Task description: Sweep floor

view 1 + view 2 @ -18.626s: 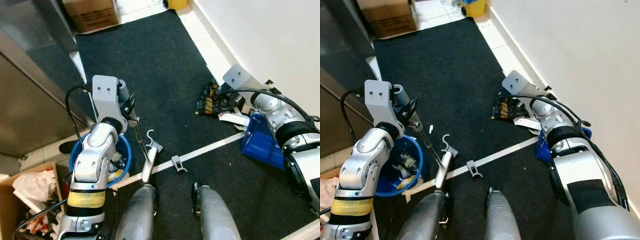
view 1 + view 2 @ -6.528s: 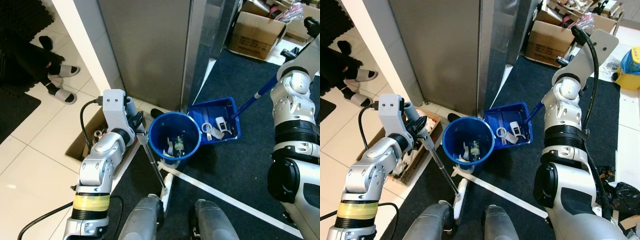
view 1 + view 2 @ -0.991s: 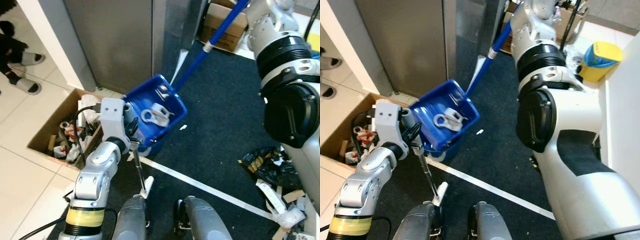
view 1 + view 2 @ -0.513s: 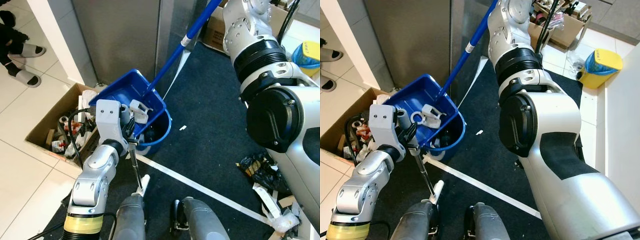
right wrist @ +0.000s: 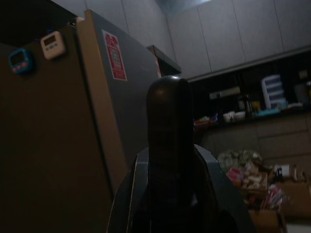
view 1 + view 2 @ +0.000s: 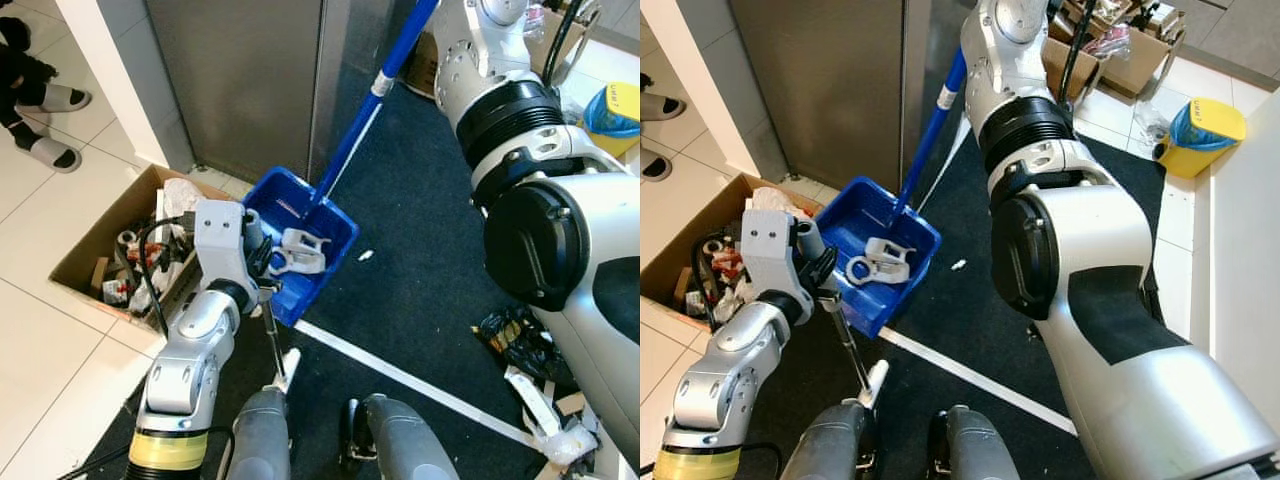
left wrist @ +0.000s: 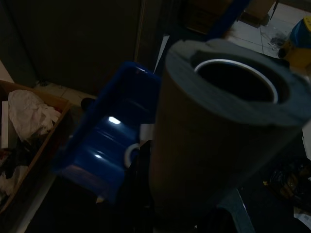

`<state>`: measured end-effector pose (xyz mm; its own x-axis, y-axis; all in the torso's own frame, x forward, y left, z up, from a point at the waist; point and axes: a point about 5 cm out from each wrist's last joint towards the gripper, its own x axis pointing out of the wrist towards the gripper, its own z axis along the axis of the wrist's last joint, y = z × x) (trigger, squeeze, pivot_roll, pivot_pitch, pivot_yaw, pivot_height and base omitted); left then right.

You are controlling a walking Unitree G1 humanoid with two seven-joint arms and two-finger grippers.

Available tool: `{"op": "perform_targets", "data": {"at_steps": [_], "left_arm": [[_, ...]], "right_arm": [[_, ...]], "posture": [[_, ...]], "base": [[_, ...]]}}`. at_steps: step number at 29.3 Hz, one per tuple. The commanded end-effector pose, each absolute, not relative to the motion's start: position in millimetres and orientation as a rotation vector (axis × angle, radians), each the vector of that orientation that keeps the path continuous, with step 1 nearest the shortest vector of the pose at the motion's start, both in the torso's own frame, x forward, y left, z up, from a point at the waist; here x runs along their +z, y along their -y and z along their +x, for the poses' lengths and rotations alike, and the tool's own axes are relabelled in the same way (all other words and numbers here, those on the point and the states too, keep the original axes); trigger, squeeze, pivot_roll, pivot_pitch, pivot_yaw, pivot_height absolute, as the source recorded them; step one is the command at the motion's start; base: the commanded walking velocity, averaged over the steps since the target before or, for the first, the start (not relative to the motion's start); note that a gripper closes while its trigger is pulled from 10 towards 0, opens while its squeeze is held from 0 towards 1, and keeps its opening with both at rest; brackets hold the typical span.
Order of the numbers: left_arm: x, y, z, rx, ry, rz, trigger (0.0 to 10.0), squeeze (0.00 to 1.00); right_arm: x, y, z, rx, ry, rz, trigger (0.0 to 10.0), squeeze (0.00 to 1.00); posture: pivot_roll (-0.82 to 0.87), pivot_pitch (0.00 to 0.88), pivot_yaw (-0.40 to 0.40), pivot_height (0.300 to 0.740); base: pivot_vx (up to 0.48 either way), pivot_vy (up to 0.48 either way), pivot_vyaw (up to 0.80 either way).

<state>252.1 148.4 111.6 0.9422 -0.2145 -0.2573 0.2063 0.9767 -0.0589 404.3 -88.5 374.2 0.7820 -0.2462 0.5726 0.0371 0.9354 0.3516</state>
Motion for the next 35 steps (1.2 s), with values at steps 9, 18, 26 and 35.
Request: {"op": "perform_targets", "data": {"at_steps": [9,18,26,35], "left_arm": [[102,-140,247,-0.237,-0.324,-0.077,10.0,0.00],[101,-140,247,-0.237,-0.327,-0.081,10.0,0.00],[100,-138,250,-0.255,-0.332,-0.083,10.0,0.00],[102,-135,256,-0.285,-0.331,-0.074,10.0,0.00]], "right_arm": [[399,76,391,-0.150,0.827,0.236,10.0,0.00],[384,89,407,-0.149,0.630,0.186,10.0,0.00],[375,158,419,-0.302,0.471,0.038,10.0,0.00],[344,205,423,-0.376,0.241,-0.086,10.0,0.00]], "posture": [[0.22,0.082,-0.144,0.740],[0.21,0.083,-0.141,0.740],[0.17,0.081,-0.115,0.740],[0.14,0.078,-0.086,0.740]], "base": [[0.000,0.000,0.00],[0.000,0.000,0.00],[0.000,0.000,0.00],[0.000,0.000,0.00]]}}
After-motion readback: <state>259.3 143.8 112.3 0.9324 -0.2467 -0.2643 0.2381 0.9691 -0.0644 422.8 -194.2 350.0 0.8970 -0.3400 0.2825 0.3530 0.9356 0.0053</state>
